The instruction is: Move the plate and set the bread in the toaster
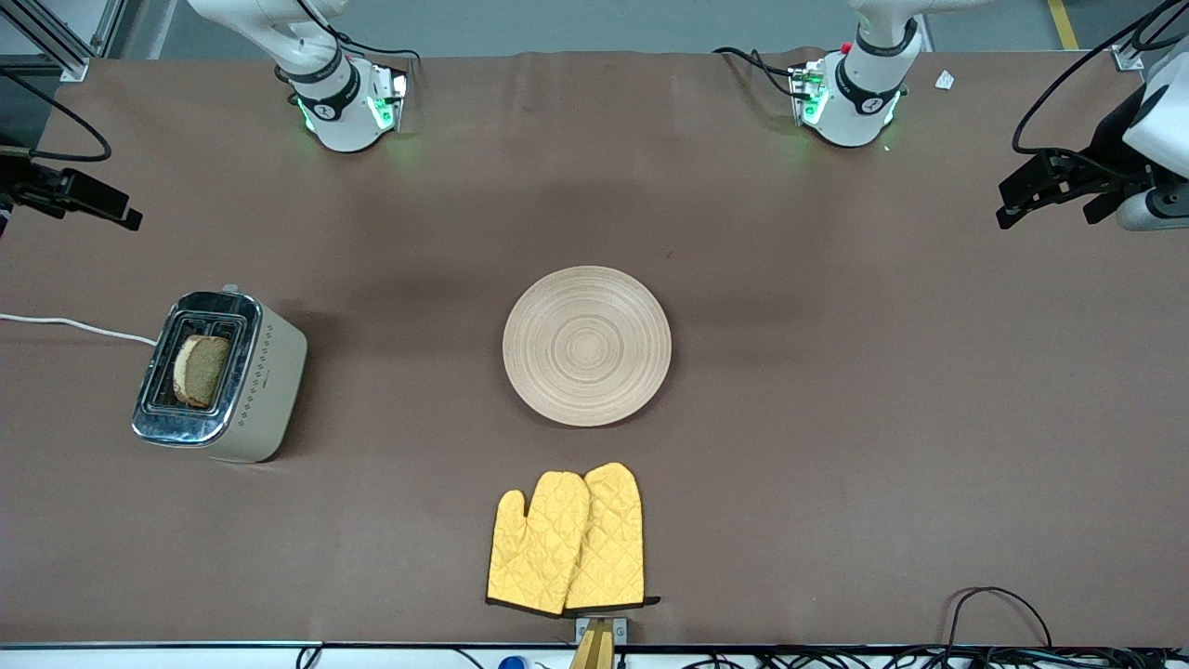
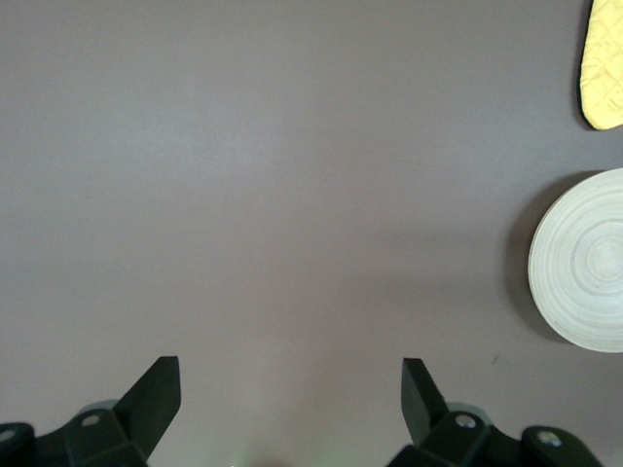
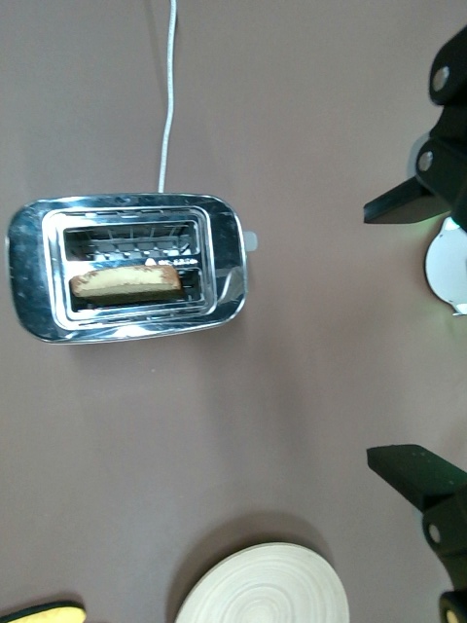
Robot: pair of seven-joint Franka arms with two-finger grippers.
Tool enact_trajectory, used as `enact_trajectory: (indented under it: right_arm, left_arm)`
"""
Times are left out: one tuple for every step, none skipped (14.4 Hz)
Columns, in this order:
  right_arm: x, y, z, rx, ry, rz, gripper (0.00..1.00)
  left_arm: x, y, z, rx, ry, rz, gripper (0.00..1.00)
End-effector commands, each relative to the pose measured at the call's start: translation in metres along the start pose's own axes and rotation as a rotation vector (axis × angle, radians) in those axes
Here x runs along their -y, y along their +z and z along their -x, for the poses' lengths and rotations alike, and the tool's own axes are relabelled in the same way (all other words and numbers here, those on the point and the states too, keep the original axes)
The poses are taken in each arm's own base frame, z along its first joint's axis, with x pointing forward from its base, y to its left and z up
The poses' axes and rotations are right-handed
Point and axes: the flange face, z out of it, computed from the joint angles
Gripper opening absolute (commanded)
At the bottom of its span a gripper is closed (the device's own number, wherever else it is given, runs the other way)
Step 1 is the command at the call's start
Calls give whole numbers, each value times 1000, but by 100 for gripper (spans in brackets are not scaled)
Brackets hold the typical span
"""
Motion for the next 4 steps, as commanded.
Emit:
enact_trajectory:
  right_arm:
    - [6,-7,10,10,-15,-15,100]
    - [7,-7,10,10,-16,-14,100]
    - [7,-8,10,7,-16,-15,100]
    - [9,-7,10,10,-20,-9,100]
  left_arm:
    - [-3,-4,6,4,48,-21,100]
    - [-2,-4,6,4,68,-21,100]
    - [-1,-4,5,4,85,-21,100]
    - [-1,-4,6,6,93,-21,100]
